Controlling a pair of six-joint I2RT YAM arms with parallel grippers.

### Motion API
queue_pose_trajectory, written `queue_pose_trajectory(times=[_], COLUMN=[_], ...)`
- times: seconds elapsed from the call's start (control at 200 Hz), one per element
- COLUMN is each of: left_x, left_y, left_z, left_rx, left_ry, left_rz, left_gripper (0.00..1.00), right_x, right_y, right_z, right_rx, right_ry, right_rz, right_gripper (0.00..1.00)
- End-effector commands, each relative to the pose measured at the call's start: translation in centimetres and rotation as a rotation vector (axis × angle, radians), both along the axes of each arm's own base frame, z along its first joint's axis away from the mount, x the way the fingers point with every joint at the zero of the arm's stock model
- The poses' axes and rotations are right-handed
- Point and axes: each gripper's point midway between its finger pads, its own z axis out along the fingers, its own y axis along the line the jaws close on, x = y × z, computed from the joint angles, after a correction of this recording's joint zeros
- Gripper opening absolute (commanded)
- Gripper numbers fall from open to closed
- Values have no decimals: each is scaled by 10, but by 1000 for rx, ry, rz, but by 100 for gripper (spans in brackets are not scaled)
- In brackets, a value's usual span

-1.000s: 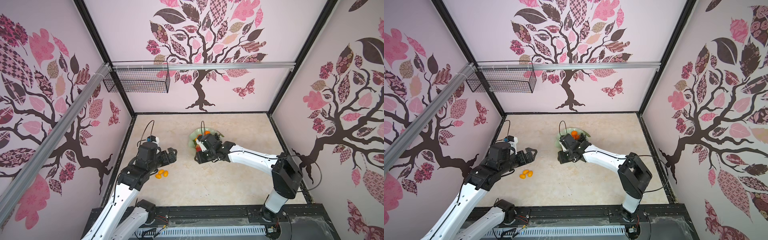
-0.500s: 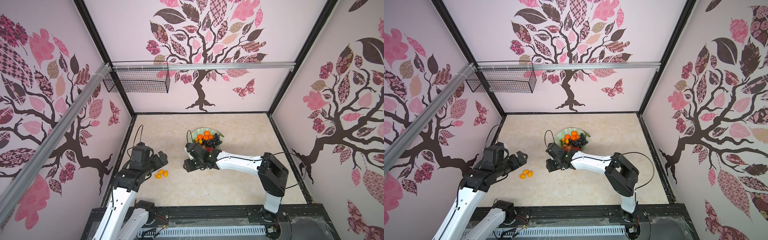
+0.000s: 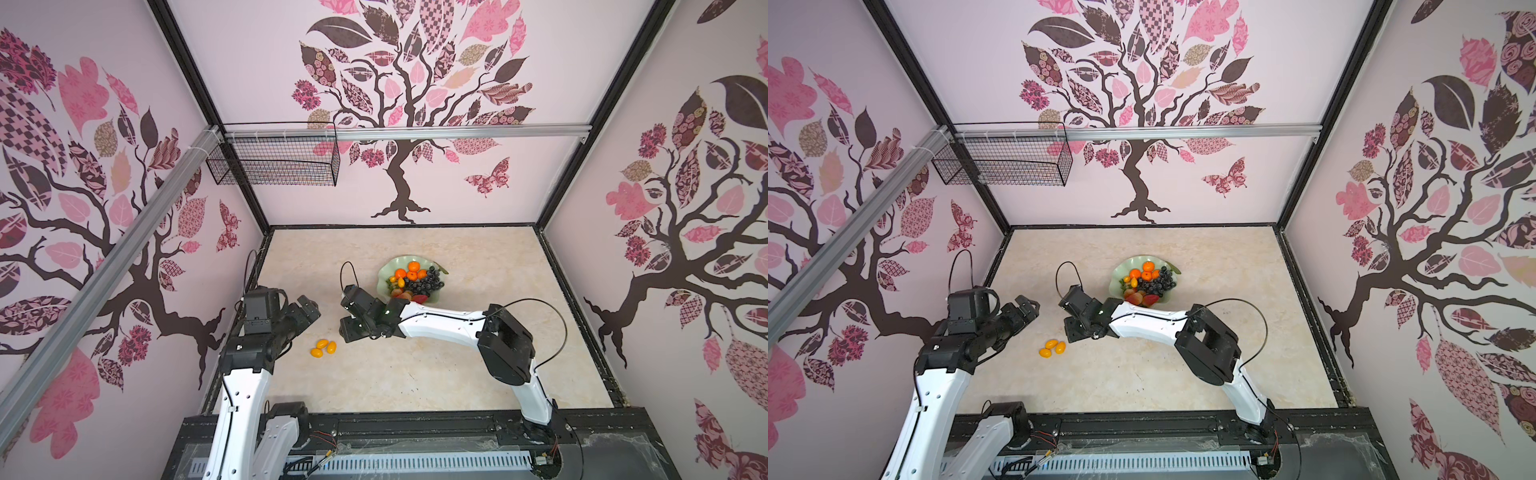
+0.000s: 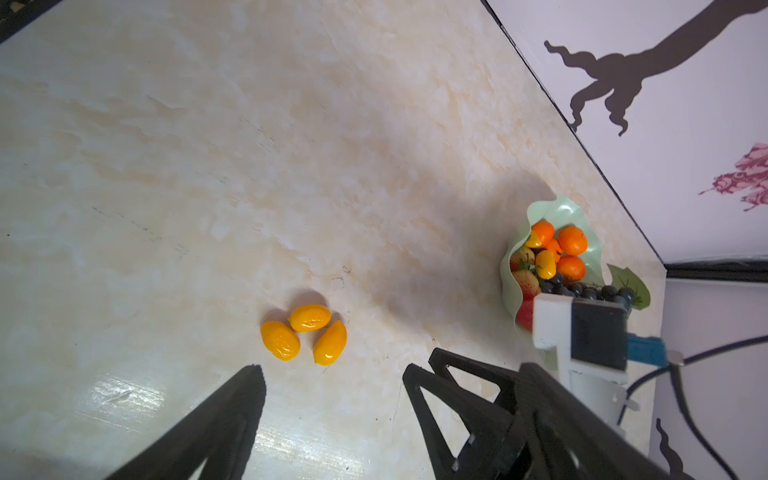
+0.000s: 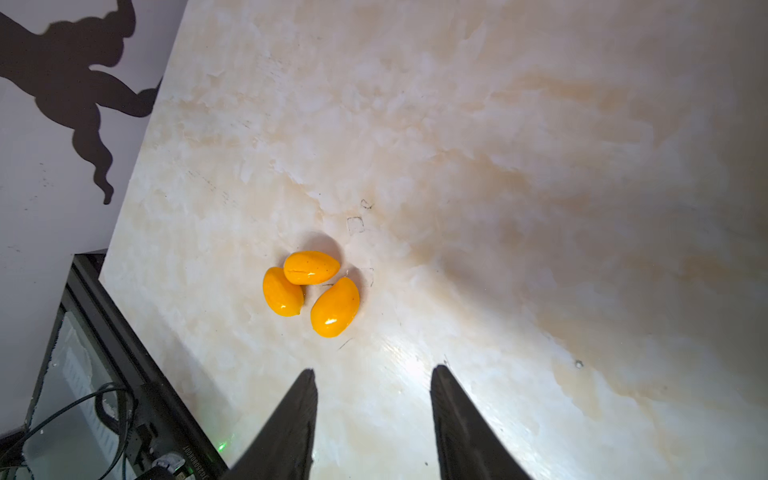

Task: Place and organize the fake fruits in the fruit bowl
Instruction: 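Move the open right gripper back over the cluster of three kumquats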

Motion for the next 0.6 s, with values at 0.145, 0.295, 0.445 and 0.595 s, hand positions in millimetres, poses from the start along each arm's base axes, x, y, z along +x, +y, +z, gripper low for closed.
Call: queue_pose_trajectory(times=[0.145,0.295,0.445,0.595], left_x=[7,8,9,10], left_y=[16,21,25,25], left_z=[-14,-15,-17,-19], left_rx=[12,15,4,-4], left_ry=[20,22,25,29], left_rz=[17,33,42,41], left_gripper=[98,98,98,98], right_x=[-2,-9,-16,-15], right_y=[20,37,47,48], right_z=[-29,-34,-43,-51], right_rx=[-62,-85,-117,-146], right_ry=[60,62,56,54], right_rz=[24,75,100,97], right_gripper=[49,50,51,51])
